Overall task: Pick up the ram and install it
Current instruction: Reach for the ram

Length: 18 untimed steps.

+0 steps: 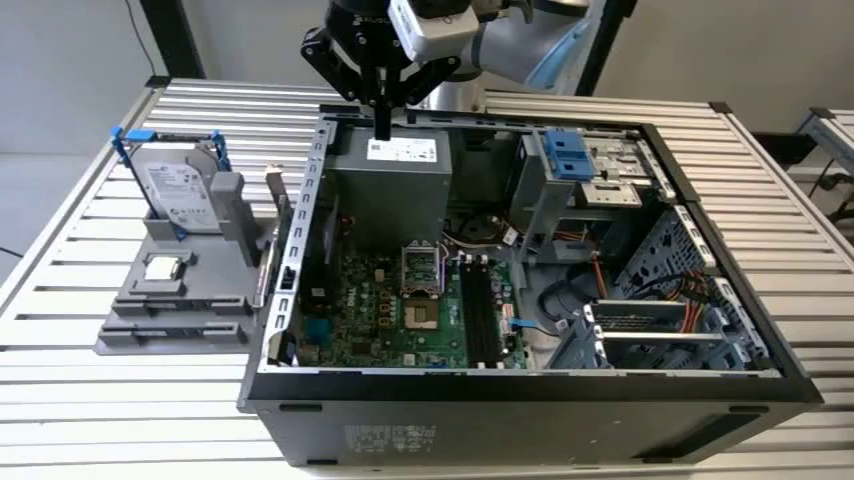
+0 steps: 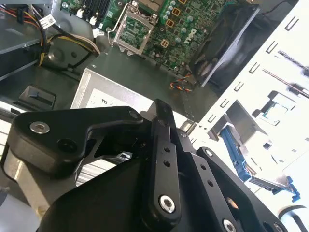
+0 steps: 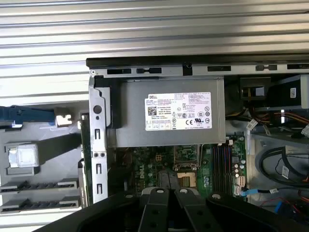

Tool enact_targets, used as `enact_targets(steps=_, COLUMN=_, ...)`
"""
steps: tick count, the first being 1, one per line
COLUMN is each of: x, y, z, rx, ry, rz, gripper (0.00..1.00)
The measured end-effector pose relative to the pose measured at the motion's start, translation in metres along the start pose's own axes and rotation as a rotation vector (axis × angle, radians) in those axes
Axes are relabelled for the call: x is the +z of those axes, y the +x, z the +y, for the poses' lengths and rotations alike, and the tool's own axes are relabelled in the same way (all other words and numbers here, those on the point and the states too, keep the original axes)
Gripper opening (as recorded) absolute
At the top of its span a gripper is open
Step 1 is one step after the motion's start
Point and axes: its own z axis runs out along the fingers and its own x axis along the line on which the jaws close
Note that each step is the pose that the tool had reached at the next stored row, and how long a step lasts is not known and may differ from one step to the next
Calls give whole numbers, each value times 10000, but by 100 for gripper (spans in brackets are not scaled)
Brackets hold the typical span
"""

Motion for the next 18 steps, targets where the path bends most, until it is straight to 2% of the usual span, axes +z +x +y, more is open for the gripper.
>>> enact_targets(steps=4, x=0, y=1, z=0, rx=1, ry=0, rz=0, gripper=0)
enact_targets(steps=6, x=-2, y=28, z=-3, rx=0, ry=2, rz=1, gripper=0)
enact_targets(steps=18, x=-7, y=327, z=-24, rx=-1, ry=0, rz=0, gripper=0)
